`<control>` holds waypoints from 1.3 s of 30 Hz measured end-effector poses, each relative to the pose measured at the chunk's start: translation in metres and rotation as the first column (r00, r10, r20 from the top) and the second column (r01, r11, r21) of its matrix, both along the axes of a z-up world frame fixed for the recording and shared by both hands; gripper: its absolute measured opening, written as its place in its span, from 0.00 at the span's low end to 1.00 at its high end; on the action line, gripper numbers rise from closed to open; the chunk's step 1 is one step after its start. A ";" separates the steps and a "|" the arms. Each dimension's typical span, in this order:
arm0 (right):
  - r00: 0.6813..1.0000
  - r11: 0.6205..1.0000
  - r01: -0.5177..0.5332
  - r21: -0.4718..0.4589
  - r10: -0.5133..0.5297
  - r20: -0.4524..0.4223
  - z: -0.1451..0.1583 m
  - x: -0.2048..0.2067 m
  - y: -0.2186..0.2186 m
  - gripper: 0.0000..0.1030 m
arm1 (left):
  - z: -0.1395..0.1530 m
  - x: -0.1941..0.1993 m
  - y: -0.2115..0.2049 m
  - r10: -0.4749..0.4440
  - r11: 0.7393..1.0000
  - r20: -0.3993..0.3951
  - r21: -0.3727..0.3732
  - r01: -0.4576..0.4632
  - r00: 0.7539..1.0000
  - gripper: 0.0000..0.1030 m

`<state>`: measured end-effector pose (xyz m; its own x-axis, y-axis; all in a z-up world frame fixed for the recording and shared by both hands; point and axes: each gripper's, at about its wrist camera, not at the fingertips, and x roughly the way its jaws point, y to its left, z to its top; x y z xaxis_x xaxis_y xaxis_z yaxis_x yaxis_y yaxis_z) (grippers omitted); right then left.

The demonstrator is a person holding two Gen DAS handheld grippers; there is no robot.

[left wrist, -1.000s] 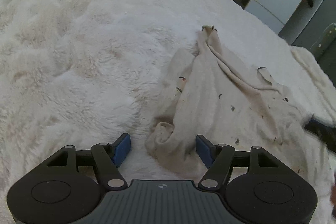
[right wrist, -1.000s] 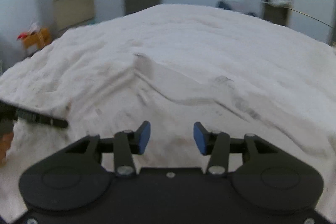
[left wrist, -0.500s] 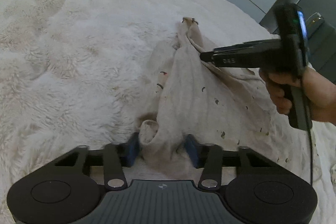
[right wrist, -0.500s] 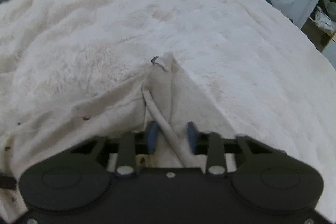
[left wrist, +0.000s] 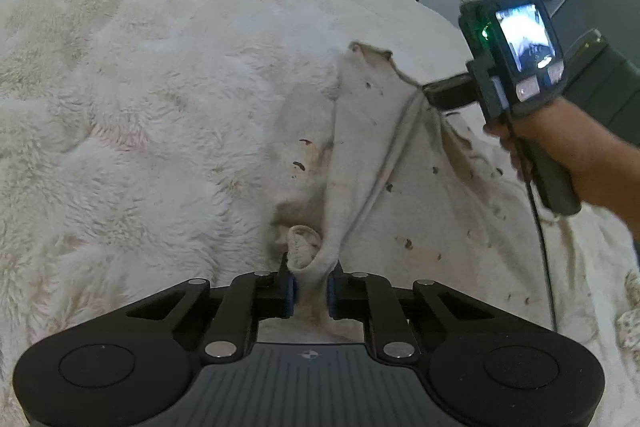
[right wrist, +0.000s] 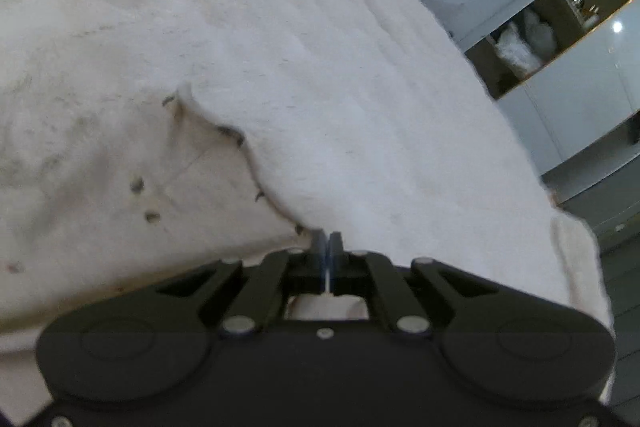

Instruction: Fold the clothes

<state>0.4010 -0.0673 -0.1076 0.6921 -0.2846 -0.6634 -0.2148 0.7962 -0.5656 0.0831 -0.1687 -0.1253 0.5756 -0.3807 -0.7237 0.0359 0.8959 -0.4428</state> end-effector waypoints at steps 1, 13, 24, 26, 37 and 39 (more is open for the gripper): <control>1.000 1.000 -0.007 0.015 0.007 0.008 0.003 -0.003 0.001 0.05 | 0.000 0.000 0.002 0.006 1.000 -0.008 -0.014 -0.006 1.000 0.13; 0.988 0.946 -0.114 0.303 0.141 -0.068 0.056 -0.035 0.009 0.43 | 0.005 -0.004 0.010 0.044 0.999 -0.013 -0.023 -0.045 0.999 0.19; 0.998 0.981 -0.001 0.195 0.012 -0.054 0.019 0.002 0.014 0.00 | 0.005 -0.002 0.007 0.007 1.000 0.006 0.014 -0.007 1.000 0.16; 0.999 0.975 0.026 0.219 -0.021 -0.025 0.027 0.003 0.005 0.00 | 0.006 -0.002 0.008 0.000 1.000 0.016 0.027 -0.001 1.000 0.16; 0.997 0.873 -0.022 0.488 0.053 -0.051 0.089 -0.075 -0.088 0.46 | 0.007 -0.001 0.008 0.005 0.999 0.031 0.047 -0.006 1.000 0.16; 0.996 0.897 -0.034 0.441 0.068 -0.062 0.097 -0.105 -0.123 0.46 | 0.009 -0.003 0.008 0.009 0.998 0.037 0.063 -0.011 0.999 0.16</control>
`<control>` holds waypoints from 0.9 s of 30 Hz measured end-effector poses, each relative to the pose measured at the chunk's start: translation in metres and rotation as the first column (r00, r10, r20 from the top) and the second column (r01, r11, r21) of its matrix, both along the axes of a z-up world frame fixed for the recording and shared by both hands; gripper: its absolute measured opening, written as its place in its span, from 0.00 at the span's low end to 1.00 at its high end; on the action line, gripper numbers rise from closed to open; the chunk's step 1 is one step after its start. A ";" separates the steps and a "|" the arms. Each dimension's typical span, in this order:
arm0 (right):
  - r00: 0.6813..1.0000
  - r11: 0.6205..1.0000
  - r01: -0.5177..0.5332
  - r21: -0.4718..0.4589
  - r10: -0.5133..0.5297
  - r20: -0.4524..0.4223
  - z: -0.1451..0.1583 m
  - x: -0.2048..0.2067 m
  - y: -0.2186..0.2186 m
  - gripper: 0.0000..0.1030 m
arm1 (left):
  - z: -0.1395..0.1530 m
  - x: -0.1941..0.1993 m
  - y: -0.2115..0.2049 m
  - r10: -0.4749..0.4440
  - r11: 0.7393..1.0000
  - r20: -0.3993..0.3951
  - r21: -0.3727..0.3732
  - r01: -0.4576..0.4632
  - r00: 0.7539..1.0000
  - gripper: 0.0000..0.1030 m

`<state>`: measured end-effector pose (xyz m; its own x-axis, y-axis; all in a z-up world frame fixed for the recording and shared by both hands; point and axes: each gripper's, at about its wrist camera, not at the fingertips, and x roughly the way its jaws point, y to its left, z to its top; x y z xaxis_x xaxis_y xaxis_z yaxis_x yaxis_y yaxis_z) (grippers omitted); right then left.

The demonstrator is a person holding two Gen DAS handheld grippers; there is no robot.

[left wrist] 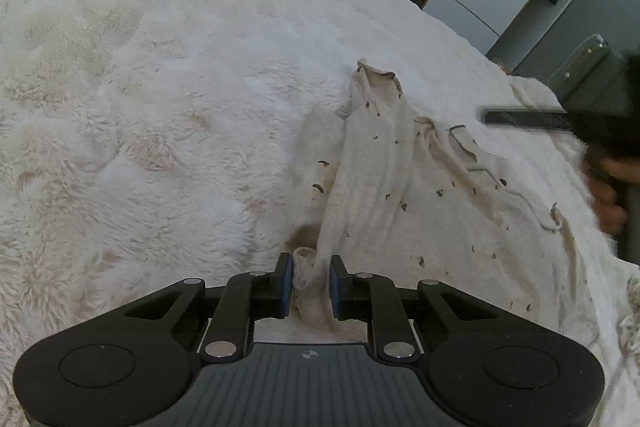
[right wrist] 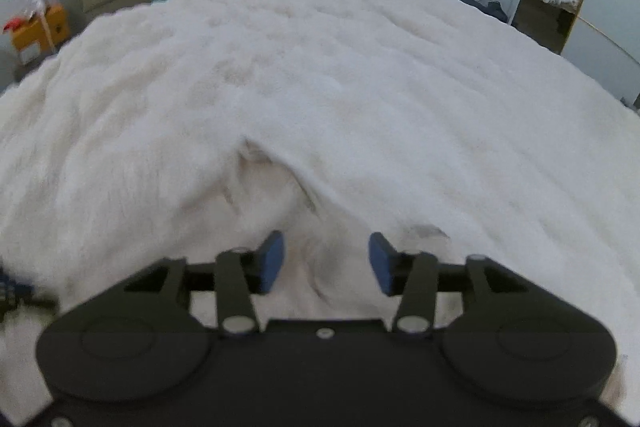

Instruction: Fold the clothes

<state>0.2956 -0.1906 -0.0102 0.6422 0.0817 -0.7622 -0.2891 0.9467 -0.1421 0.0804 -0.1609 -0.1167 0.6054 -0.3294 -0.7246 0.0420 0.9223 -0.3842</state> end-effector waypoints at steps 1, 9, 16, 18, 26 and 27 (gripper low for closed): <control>1.000 1.000 0.002 -0.018 -0.002 -0.002 0.001 -0.006 -0.008 0.46 | 0.004 -0.003 0.000 0.006 1.000 0.016 0.013 -0.006 1.000 0.16; 0.936 0.936 0.352 0.001 -0.351 0.019 0.022 -0.098 -0.211 0.52 | 0.062 -0.052 -0.028 -0.094 0.993 0.350 0.098 0.063 0.932 0.16; 0.881 0.881 0.472 0.046 -0.473 0.022 0.005 -0.137 -0.322 0.52 | 0.066 -0.087 -0.123 -0.361 0.927 0.469 0.085 0.366 0.806 0.24; 0.887 0.887 0.459 0.047 -0.460 0.032 -0.002 -0.126 -0.329 0.51 | 0.053 -0.090 -0.161 -0.447 0.884 0.459 0.098 0.456 0.768 0.39; 0.972 0.969 0.227 0.098 -0.232 0.035 -0.029 -0.062 -0.301 0.45 | -0.017 -0.058 -0.197 -0.472 0.881 0.270 0.183 0.437 0.839 0.40; 0.984 0.980 0.173 0.097 -0.176 0.025 -0.030 -0.060 -0.294 0.46 | -0.019 -0.055 -0.193 -0.460 0.887 0.264 0.173 0.428 0.848 0.40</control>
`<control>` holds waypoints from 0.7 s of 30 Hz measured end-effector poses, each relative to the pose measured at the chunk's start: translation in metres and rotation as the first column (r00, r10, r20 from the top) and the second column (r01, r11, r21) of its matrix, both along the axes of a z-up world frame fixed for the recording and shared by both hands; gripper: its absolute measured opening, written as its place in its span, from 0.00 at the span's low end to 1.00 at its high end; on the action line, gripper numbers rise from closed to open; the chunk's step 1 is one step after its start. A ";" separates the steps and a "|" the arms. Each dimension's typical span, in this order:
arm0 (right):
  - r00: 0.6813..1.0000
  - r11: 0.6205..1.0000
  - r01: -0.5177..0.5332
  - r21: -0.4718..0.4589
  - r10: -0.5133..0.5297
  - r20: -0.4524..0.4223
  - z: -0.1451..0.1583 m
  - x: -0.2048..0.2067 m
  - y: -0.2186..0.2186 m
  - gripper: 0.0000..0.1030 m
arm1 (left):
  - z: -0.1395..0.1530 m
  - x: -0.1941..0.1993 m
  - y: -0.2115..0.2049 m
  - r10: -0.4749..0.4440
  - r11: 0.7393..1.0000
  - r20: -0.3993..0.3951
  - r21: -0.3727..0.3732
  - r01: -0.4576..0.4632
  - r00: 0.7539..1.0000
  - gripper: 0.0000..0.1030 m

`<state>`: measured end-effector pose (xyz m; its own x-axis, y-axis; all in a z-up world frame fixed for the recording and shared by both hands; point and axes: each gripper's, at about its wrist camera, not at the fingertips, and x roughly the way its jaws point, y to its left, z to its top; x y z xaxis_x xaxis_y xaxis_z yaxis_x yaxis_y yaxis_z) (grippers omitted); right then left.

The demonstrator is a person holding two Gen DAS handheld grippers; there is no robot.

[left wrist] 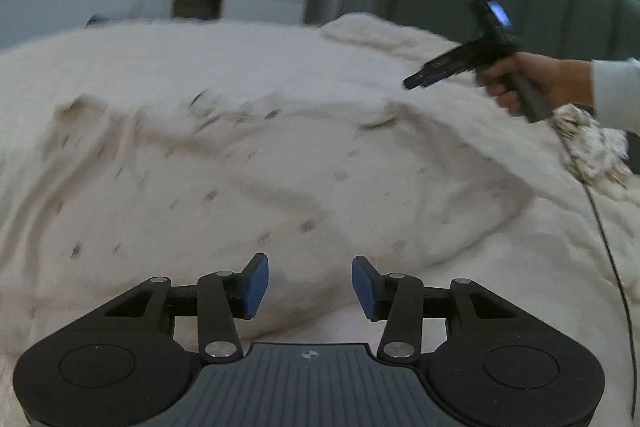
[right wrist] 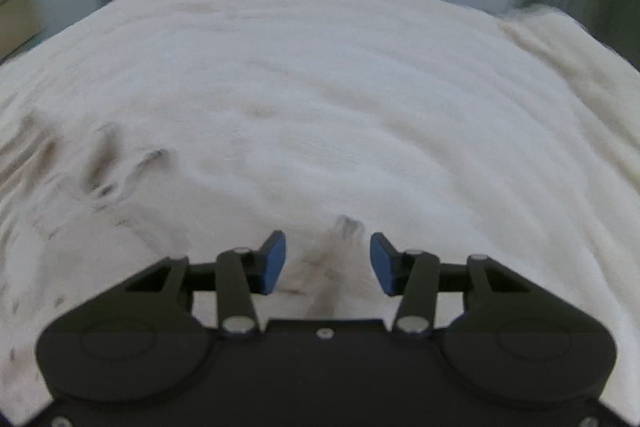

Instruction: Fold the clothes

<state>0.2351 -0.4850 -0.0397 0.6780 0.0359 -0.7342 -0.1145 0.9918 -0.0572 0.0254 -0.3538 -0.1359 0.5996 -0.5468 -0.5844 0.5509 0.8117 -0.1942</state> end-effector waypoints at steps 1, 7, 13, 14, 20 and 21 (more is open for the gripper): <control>0.998 0.998 -0.062 -0.005 0.062 -0.017 -0.002 0.002 0.009 0.46 | -0.001 0.003 0.003 0.010 1.000 -0.009 -0.009 -0.010 1.000 0.40; 0.945 0.929 -0.320 -0.188 0.298 -0.137 -0.033 0.014 0.064 0.43 | -0.006 0.007 0.012 0.002 1.000 0.000 -0.011 -0.002 1.000 0.43; 0.954 0.910 -0.291 -0.295 0.254 -0.157 -0.046 0.034 0.072 0.00 | -0.002 0.003 0.008 -0.006 1.000 0.011 0.004 0.006 1.000 0.44; 0.969 0.917 -0.243 -0.315 0.217 -0.116 -0.042 0.039 0.070 0.00 | -0.001 0.002 0.009 -0.004 1.000 0.009 -0.001 0.004 1.000 0.44; 0.999 0.915 -0.040 -0.402 0.036 -0.019 -0.033 0.048 0.069 0.06 | 0.001 0.006 0.017 0.028 0.999 -0.024 -0.036 -0.029 0.999 0.44; 0.999 0.912 -0.032 -0.409 0.031 -0.010 -0.031 0.044 0.071 0.07 | 0.001 0.007 0.019 0.035 0.999 -0.030 -0.041 -0.037 0.999 0.44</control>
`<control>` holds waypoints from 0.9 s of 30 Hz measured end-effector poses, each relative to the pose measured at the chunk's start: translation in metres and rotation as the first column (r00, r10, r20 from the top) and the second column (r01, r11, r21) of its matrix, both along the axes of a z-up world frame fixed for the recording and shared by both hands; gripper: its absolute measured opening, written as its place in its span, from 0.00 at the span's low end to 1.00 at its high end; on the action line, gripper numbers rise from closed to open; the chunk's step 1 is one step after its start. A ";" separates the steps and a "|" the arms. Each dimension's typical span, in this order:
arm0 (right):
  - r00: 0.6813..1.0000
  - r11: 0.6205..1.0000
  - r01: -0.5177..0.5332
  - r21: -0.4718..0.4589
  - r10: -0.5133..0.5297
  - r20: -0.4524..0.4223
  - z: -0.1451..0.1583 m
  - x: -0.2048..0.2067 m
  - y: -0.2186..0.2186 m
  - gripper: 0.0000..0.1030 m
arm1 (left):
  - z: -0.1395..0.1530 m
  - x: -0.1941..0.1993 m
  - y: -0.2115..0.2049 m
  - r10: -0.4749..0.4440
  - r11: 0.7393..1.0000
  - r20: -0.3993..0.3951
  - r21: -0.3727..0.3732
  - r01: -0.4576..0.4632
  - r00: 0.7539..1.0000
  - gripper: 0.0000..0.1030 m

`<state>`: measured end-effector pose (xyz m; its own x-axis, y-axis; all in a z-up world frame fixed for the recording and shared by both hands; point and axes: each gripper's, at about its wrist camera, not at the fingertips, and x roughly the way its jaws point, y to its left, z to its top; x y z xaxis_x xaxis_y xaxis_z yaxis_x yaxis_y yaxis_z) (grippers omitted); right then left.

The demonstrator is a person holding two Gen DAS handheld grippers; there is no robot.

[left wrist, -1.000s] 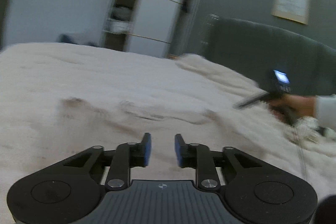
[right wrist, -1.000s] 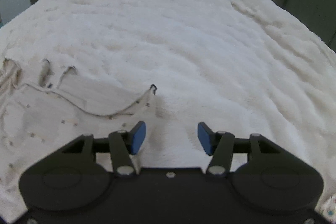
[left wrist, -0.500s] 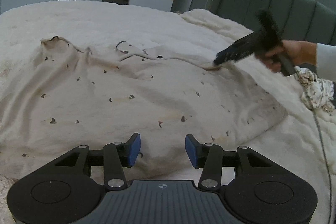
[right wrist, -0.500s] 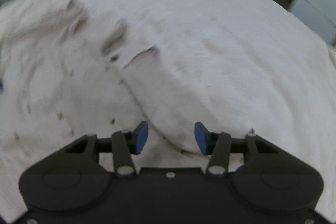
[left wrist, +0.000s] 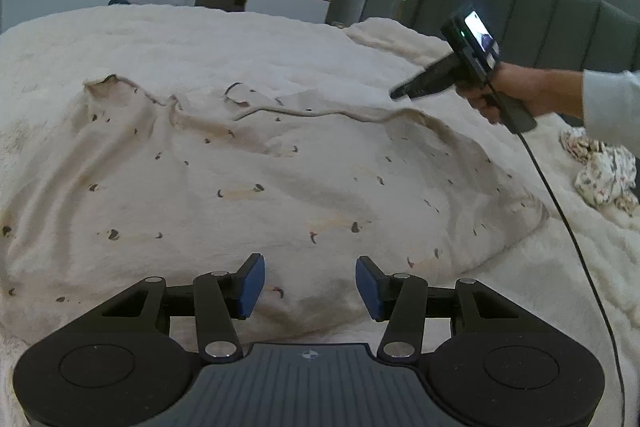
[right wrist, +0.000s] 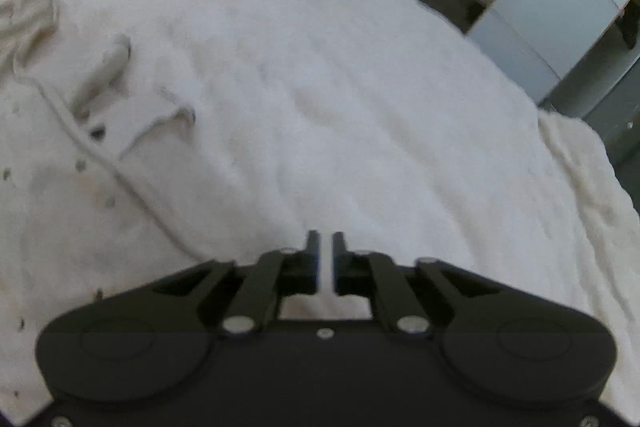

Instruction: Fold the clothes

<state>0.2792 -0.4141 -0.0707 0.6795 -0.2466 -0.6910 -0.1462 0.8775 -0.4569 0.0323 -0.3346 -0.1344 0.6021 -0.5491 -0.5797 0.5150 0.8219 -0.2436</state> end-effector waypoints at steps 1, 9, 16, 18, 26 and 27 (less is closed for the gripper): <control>0.999 1.000 -0.005 0.024 0.004 0.034 0.007 -0.009 0.001 0.14 | 0.001 0.001 0.002 0.007 1.000 -0.005 -0.004 -0.007 1.000 0.44; 0.990 0.987 -0.138 -0.079 0.135 -0.051 0.012 -0.045 0.025 0.44 | 0.013 -0.006 0.007 0.024 1.000 0.030 0.008 -0.024 0.999 0.45; 0.981 0.981 -0.188 -0.048 0.185 -0.065 -0.021 -0.017 0.074 0.40 | 0.011 0.001 0.016 0.073 0.997 -0.024 -0.001 -0.073 0.997 0.48; 0.980 0.977 -0.197 -0.078 0.193 -0.059 -0.031 -0.004 0.093 0.38 | 0.014 0.000 0.018 0.067 0.998 -0.019 -0.004 -0.067 0.998 0.49; 0.995 0.989 0.095 -0.112 -0.090 0.053 -0.037 0.061 0.101 0.26 | 0.024 0.004 0.032 0.083 0.996 -0.004 -0.015 -0.083 0.997 0.51; 0.993 0.992 0.098 -0.083 -0.093 0.068 -0.031 0.058 0.100 0.27 | 0.026 0.005 0.036 0.092 0.995 -0.009 -0.025 -0.092 0.996 0.51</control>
